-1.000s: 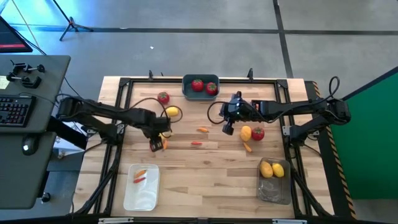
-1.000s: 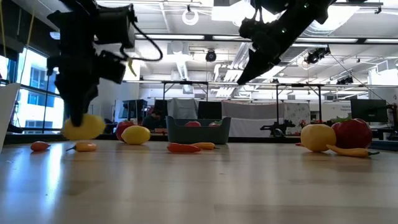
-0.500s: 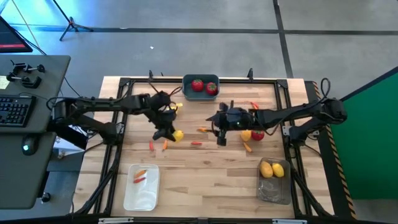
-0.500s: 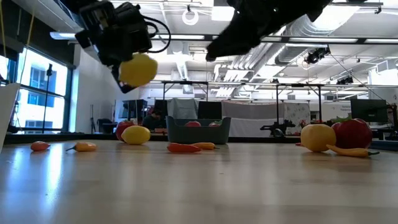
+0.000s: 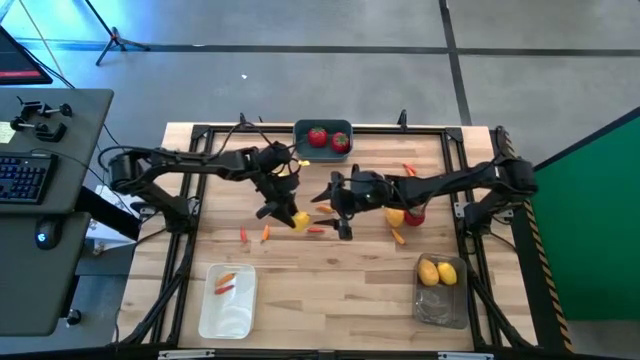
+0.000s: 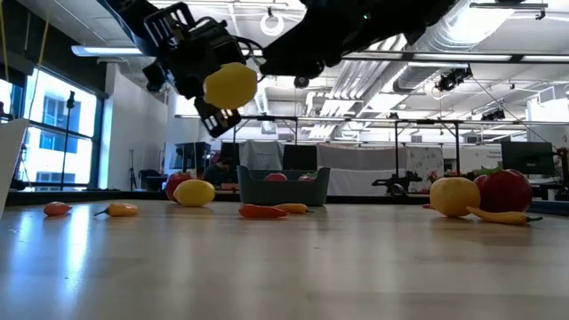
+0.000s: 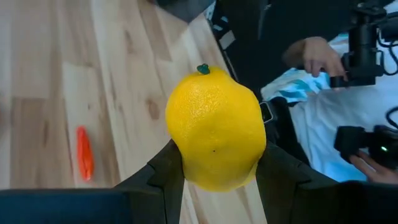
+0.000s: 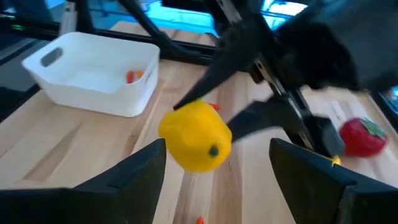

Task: Sort produce into baskets
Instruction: Put the bottom left yellow lemon into the black transparent bin

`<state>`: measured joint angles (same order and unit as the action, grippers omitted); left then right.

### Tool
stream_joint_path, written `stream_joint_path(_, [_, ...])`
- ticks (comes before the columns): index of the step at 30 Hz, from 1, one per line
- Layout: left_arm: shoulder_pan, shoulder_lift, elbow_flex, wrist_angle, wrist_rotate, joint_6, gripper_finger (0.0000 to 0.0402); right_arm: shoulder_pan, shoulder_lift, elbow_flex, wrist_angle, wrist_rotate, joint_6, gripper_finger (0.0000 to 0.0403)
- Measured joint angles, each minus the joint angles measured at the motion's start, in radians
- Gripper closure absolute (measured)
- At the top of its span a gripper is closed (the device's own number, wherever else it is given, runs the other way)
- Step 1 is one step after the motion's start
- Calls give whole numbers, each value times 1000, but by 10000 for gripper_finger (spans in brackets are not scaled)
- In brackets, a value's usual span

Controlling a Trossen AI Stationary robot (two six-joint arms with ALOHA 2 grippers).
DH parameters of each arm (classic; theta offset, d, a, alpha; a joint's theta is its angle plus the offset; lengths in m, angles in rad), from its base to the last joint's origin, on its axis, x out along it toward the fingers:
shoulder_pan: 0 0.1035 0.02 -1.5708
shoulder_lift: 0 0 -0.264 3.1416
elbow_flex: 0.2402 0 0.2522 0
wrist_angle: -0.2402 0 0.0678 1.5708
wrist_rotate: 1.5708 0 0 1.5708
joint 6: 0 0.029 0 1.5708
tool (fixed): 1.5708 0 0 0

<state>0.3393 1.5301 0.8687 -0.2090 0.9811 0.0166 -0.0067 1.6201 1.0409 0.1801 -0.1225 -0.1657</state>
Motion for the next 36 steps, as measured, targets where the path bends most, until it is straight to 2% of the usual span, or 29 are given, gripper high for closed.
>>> stream_joint_path(10, [1,98,93,53,94,39,268,-52,5,20,-27,-172,-47,126])
stream_joint_path(19, [1,162,150,127,124,9,268,-54,10,20,-64,-228,-37,129])
stream_joint_path(23, [0,164,151,173,141,-16,269,-54,9,21,-79,-233,-25,151])
stream_joint_path(29, [-1,160,150,171,132,-24,264,-52,9,21,-82,-234,-21,214])
stream_joint_path(32, [-9,159,150,171,100,-13,240,-50,2,21,-93,-233,-14,240])
stream_joint_path(36, [-9,157,152,187,51,42,191,-43,-40,19,-153,-210,26,245])
